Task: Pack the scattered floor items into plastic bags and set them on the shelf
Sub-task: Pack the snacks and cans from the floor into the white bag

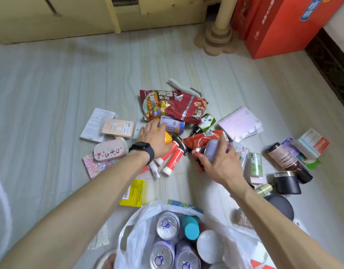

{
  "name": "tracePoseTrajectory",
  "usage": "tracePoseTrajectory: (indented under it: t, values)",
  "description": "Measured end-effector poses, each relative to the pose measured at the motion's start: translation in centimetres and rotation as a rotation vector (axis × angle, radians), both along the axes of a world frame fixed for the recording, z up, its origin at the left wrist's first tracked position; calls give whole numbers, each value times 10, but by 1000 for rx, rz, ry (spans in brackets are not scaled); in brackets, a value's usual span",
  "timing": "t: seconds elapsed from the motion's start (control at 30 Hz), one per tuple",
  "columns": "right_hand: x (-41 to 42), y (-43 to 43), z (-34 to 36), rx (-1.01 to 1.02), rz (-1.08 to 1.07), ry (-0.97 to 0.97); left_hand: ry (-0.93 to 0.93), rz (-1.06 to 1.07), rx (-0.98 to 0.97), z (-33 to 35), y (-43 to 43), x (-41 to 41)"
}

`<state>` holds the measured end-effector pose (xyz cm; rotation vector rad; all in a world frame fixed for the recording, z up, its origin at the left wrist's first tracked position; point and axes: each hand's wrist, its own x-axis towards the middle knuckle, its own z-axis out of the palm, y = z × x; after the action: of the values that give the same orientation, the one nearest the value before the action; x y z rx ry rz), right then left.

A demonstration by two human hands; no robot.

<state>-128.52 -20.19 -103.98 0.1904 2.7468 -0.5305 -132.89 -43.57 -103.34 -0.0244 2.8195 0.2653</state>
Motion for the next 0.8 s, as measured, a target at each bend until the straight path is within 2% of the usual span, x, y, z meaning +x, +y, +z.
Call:
tracePoseTrajectory:
  t: [0.1, 0.23, 0.3, 0.4, 0.47, 0.53, 0.63, 0.8]
  values:
    - [1, -8, -21, -19, -20, 77, 26, -14, -25, -15, -8, -33]
    - [5, -3, -30, -153, -40, 92, 11, 202, 261, -38, 0, -55]
    - [5, 3, -26, -205, -22, 78, 10, 276, 327, -46, 6, -59]
    - [7, 6, -25, -256, -12, 71, -7, 252, 258, -44, 5, -62]
    - [6, 6, -23, -285, -22, 55, -11, 170, 128, -34, 1, -60]
    - [3, 9, -20, -337, -45, 19, 30, 135, 90, -21, -1, -54]
    - [4, 18, -8, -435, -85, 6, 132, 119, 148, 6, -5, -34]
    - [41, 28, 36, -509, -109, 171, 256, 165, 286, 66, -21, 15]
